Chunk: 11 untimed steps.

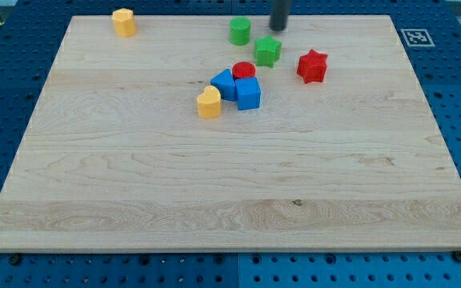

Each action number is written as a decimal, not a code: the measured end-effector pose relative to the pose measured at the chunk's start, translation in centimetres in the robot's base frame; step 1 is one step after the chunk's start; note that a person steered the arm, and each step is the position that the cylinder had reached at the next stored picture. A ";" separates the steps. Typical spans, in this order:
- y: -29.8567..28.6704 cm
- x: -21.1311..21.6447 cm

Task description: Place red blocks and green star in a diagonal line

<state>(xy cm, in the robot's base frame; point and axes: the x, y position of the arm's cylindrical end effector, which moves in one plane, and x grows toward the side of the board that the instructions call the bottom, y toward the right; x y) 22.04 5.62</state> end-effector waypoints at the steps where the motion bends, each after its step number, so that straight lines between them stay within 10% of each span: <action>1: -2.5 4.4; 2: -2.5 10.3; 6: -5.3 0.0; 8: -6.6 12.7; 11: -4.1 15.5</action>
<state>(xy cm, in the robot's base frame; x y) 37.50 1.50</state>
